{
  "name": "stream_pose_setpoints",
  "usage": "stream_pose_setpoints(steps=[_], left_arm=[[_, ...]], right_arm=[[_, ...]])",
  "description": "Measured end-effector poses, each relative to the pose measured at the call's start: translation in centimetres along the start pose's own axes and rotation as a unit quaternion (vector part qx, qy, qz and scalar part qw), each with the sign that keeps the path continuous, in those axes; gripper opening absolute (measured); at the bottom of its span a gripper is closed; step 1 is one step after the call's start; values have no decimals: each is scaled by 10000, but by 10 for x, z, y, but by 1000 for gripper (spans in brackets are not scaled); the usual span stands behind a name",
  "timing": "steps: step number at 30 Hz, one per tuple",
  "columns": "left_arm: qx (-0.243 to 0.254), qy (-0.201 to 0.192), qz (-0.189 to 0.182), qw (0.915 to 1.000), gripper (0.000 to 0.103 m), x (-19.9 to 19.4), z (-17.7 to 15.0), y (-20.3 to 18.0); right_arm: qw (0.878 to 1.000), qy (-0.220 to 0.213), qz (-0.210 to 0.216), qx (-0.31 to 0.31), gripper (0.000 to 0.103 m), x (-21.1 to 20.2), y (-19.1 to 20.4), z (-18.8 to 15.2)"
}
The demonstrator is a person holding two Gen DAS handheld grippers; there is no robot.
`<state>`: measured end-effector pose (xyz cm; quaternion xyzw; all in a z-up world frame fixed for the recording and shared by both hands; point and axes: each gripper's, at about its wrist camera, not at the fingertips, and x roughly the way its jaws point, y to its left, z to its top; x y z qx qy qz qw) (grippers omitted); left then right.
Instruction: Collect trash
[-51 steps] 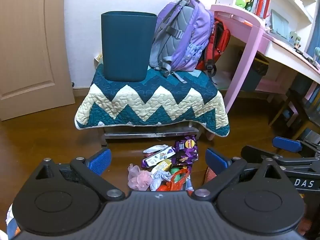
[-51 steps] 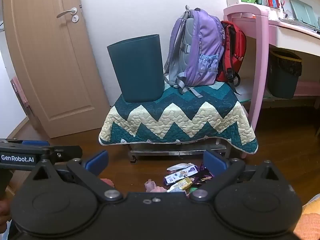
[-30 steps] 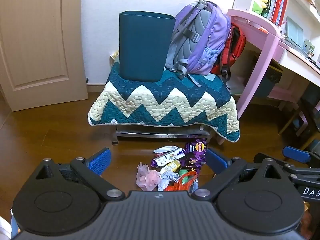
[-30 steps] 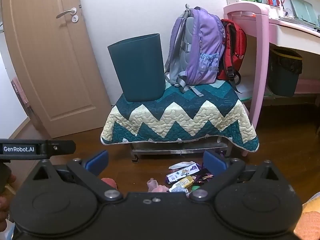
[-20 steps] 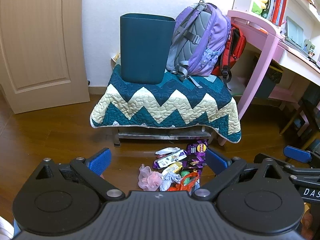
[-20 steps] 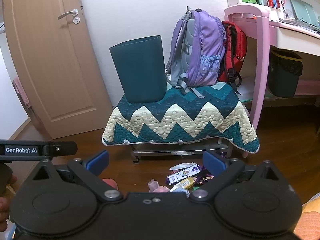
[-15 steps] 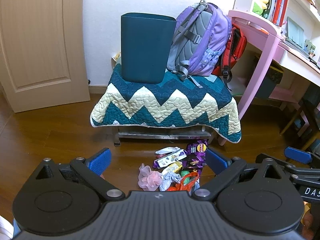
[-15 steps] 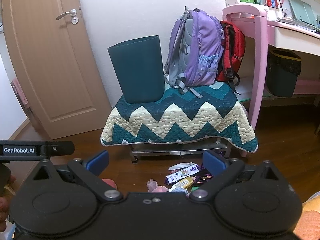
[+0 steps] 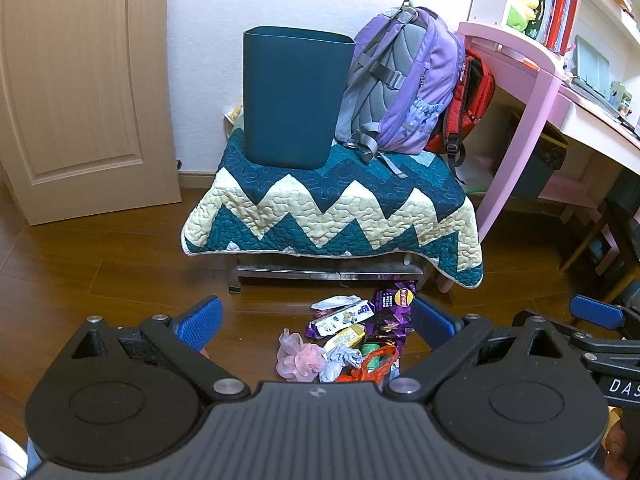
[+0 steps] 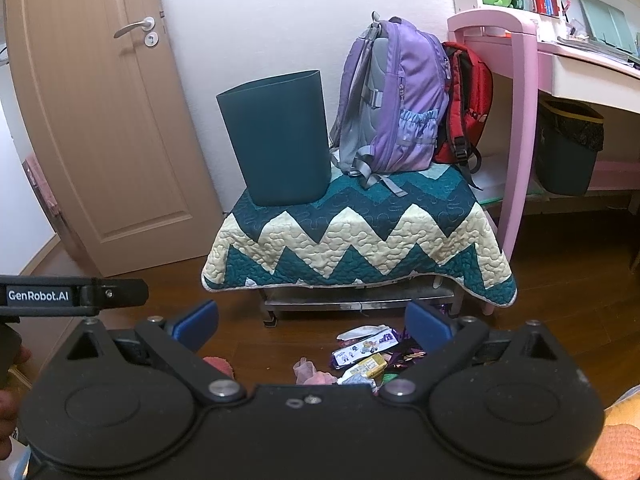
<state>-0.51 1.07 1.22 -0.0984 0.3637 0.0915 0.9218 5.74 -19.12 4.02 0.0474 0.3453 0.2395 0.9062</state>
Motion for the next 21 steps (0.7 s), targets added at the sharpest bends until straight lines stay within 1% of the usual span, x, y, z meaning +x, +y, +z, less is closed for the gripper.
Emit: stream_pose_setpoints(steps=[7, 21], left_arm=[[53, -49, -5, 10000, 101, -3, -1, -2], [54, -19, -14, 10000, 101, -3, -1, -2]], right_arm=[[10000, -16, -16, 21, 100, -1, 0, 0], [10000, -19, -4, 42, 99, -1, -3, 0]])
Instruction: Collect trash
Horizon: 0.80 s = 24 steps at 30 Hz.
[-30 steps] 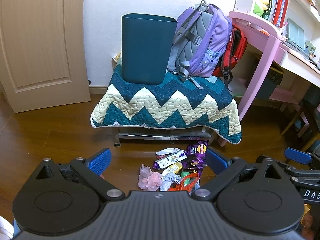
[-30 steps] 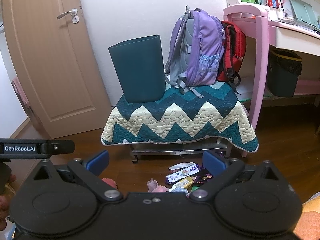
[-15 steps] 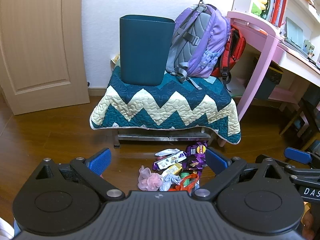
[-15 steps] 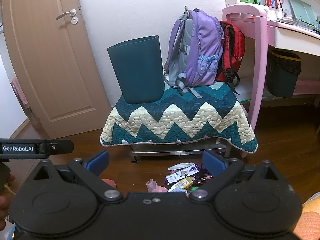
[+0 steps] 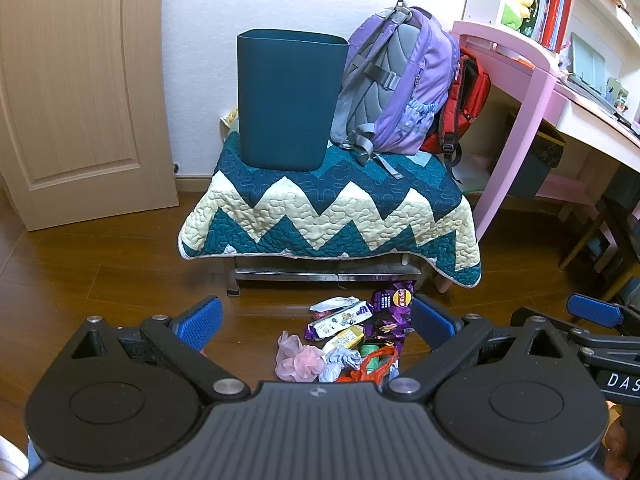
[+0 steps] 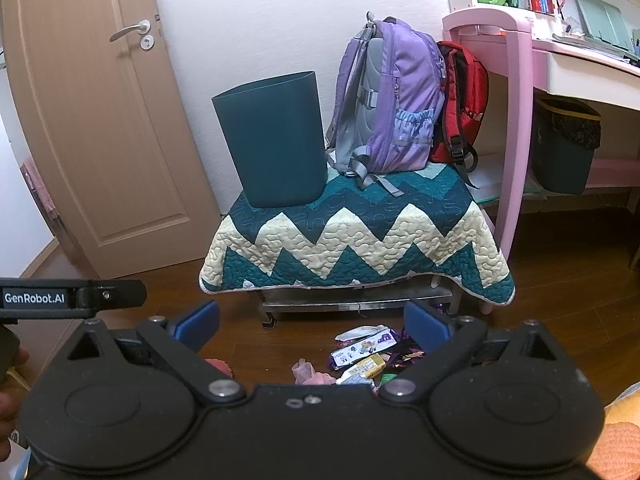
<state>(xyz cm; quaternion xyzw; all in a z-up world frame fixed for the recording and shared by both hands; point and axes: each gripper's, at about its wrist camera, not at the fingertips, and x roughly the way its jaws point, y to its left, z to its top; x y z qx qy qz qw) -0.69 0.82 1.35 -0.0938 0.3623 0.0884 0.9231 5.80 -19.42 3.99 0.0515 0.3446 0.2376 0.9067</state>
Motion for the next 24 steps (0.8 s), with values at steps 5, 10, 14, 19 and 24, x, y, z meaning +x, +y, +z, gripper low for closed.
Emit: stream_pose_setpoints(steps=[5, 10, 14, 19, 24], left_arm=[[-2, 45, -22, 10000, 101, 4, 1, 0], [42, 123, -68, 9999, 101, 14, 3, -1], [73, 184, -83, 9998, 101, 26, 7, -1], [141, 227, -87, 9996, 101, 53, 17, -2], [358, 205, -10, 9991, 101, 94, 37, -1]], right_arm=[[10000, -8, -14, 5, 99, -1, -4, -1], [9999, -4, -109, 54, 99, 3, -10, -2], [9998, 104, -148, 101, 98, 13, -14, 1], [9992, 359, -136, 138, 96, 34, -23, 8], [9987, 437, -258, -55, 96, 66, -41, 26]])
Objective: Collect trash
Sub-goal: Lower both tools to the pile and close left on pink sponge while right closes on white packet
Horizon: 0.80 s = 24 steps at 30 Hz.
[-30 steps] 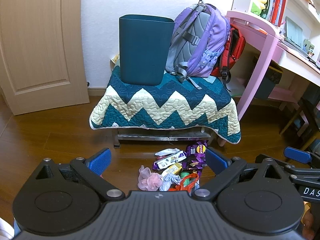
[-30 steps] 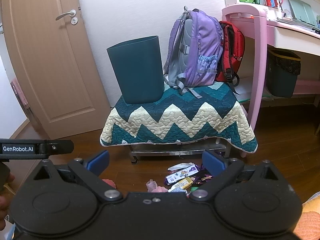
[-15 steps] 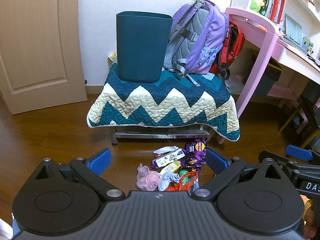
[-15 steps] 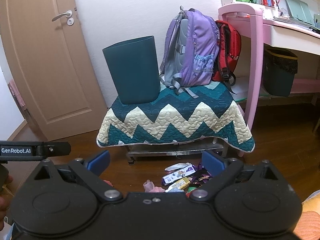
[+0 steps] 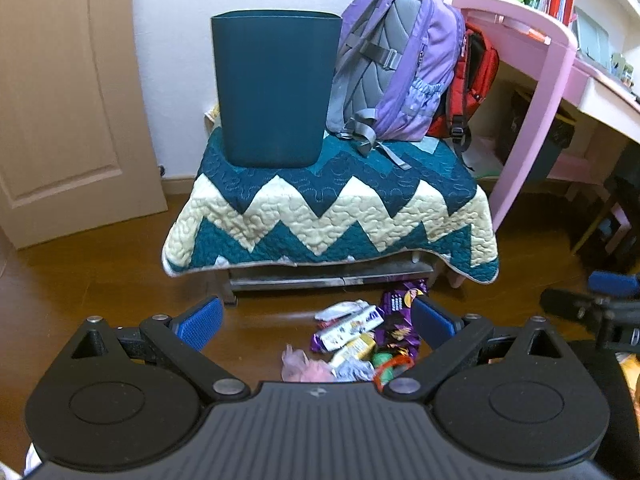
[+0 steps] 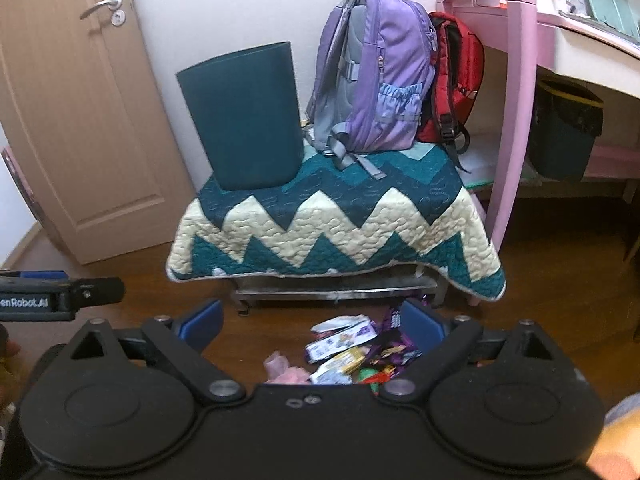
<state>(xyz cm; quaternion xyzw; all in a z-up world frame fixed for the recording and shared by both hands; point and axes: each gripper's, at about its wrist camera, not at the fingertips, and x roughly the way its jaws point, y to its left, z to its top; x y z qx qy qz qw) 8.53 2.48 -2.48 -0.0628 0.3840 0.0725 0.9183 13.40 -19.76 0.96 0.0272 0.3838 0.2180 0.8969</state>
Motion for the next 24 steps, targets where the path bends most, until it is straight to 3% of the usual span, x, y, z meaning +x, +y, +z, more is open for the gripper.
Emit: stream_pose_setpoints(steps=[5, 8, 14, 20, 24], left_arm=[[424, -6, -25, 9991, 101, 55, 29, 5], [651, 192, -245, 9974, 101, 94, 42, 8], [1130, 441, -351, 9920, 101, 173, 58, 7], [1668, 783, -700, 9804, 101, 247, 52, -2], [2008, 1190, -886, 9683, 101, 293, 27, -4]], right_arm=[[9991, 214, -320, -191, 92, 56, -34, 27], [9982, 462, -355, -164, 91, 92, -52, 39], [9951, 956, -249, -2, 89, 171, -80, 65], [9881, 1479, -293, 308, 84, 258, -96, 65], [9796, 1870, -223, 695, 81, 311, -101, 47]])
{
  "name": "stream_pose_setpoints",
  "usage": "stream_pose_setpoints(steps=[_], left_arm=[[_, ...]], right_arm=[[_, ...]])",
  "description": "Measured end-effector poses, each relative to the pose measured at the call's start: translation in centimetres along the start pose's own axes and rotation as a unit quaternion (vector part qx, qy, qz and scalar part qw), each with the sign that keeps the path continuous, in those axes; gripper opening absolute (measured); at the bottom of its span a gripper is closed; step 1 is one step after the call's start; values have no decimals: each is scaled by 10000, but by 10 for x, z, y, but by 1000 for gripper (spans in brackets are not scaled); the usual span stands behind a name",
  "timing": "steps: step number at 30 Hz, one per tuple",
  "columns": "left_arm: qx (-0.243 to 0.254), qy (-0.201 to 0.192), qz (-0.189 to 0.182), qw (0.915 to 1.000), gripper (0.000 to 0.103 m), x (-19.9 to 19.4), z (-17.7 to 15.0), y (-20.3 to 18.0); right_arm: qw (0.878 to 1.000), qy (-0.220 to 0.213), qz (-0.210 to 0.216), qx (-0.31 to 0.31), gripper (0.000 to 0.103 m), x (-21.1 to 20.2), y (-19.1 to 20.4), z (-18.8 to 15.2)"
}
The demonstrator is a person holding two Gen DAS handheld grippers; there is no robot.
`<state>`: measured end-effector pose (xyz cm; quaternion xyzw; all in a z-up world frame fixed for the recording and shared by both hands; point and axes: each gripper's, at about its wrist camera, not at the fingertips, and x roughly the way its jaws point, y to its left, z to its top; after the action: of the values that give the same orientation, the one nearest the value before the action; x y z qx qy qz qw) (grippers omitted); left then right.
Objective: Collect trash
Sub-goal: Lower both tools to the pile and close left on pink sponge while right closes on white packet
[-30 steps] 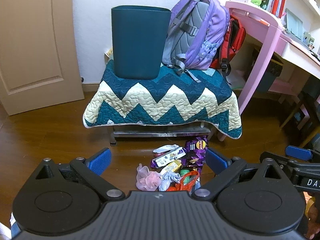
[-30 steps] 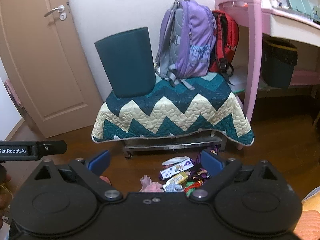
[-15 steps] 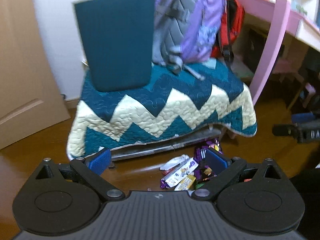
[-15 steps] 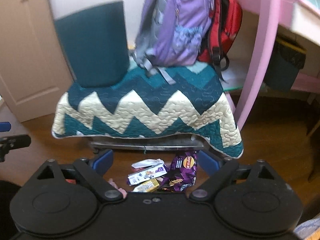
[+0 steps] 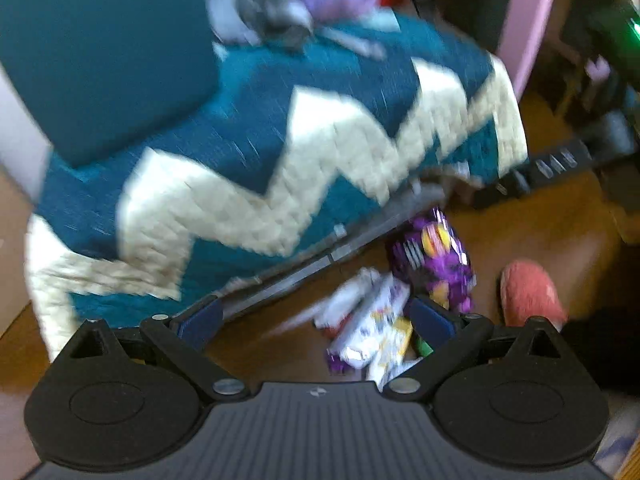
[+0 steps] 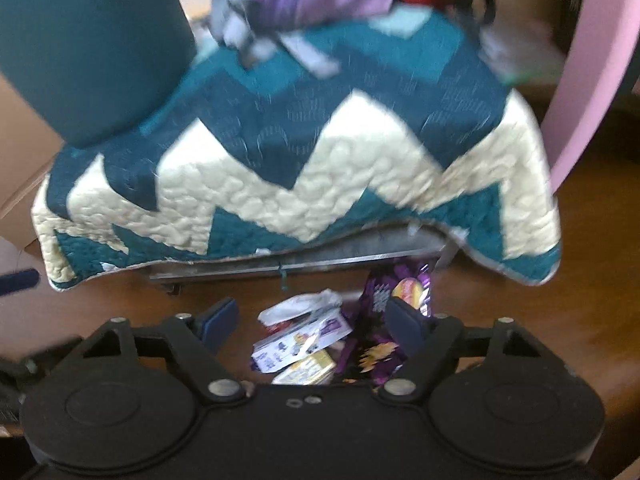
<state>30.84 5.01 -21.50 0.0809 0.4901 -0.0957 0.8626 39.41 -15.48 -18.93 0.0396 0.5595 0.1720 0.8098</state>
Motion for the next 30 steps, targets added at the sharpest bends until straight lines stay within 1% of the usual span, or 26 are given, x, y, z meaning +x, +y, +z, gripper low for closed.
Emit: stream_pose_setpoints(steps=[4, 7, 10, 13, 18, 21, 24, 27, 30], left_arm=[[311, 465, -303, 9980, 101, 48, -25, 2], [325, 783, -568, 9948, 101, 78, -40, 8], [330, 1056, -807, 9906, 101, 108, -52, 14], [352, 1321, -1150, 9839, 101, 136, -66, 14], [802, 1678, -1510, 9709, 101, 175, -96, -4], [1008, 1932, -1621, 9624, 101, 200, -118, -16], [999, 2146, -1688, 9568, 101, 221, -135, -22], [977, 2214, -1699, 9553, 101, 234, -147, -25], [809, 2240, -1650, 9571, 101, 246, -154, -26]], right_arm=[[9990, 367, 47, 233, 78, 56, 5, -5], [9976, 588, 39, 360, 78, 95, 9, -14], [9955, 720, 0, 611, 78, 134, 10, -22], [9908, 879, 5, 1028, 76, 174, 7, -31], [9827, 1153, -60, 1446, 76, 227, 1, -45], [9787, 1303, -180, 1575, 76, 255, -3, -50], [9740, 1440, -282, 1728, 76, 278, -8, -54], [9694, 1499, -328, 1918, 76, 296, -13, -57], [9653, 1555, -365, 2064, 76, 310, -14, -59]])
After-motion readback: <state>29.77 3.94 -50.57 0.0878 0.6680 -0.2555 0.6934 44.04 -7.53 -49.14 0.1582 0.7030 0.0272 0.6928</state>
